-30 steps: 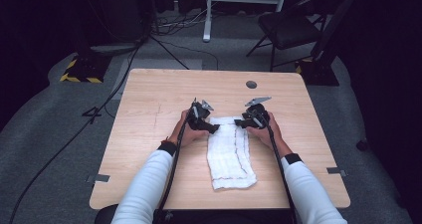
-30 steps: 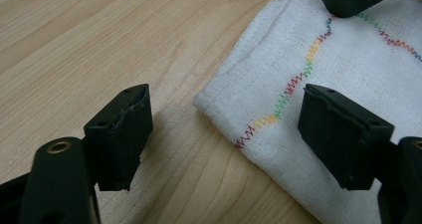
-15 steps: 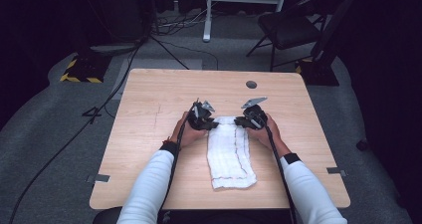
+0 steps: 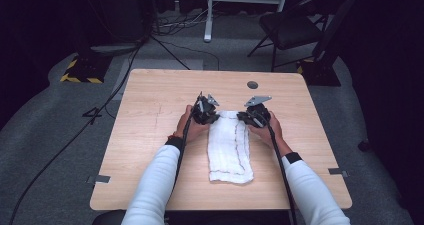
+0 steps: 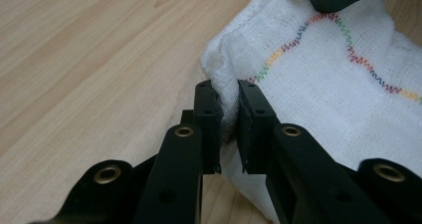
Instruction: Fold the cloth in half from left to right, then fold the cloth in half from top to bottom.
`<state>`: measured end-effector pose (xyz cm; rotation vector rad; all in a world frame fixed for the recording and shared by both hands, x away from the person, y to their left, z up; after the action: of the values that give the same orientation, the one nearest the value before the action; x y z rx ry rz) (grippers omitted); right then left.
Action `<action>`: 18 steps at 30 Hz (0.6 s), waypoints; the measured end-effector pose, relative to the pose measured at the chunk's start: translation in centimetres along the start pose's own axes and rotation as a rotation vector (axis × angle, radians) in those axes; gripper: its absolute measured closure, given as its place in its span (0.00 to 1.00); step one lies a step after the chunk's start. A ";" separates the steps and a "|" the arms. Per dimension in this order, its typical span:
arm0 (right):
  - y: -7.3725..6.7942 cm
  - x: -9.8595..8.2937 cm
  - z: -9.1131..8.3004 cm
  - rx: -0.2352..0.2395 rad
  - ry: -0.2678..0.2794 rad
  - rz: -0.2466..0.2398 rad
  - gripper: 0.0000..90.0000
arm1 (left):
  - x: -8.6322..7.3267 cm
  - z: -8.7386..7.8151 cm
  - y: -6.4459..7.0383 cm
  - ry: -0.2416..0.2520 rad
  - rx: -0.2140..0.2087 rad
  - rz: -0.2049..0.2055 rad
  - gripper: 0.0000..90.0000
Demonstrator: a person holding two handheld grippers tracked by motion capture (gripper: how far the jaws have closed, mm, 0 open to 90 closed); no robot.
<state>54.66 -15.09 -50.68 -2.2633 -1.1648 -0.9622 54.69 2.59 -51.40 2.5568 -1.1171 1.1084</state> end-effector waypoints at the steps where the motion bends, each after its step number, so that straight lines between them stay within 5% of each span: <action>1: 0.0 0.0 0.0 0.000 0.000 0.000 0.93 | 0.3 0.0 0.0 -0.004 0.002 0.004 0.90; 6: 0.7 0.8 -1.2 -0.042 0.035 -0.006 0.93 | 2.2 -0.1 -0.4 0.016 0.026 0.037 0.90; 18: 1.6 3.9 -3.2 -0.101 0.077 -0.042 0.93 | 4.7 -1.3 -1.7 0.062 0.054 0.026 0.90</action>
<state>56.35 -15.87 -45.74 -2.2660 -1.1592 -1.1383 57.21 1.63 -47.00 2.5359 -1.1234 1.2323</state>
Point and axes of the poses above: each handheld gripper's, and its own axes: z roughly forward along the jaws, x roughly out of its top, y roughly to its right, the point moved 5 cm from there along z, roughly forward along the jaws, and after that the axes turned 11 degrees about x, right-handed, at the moved point
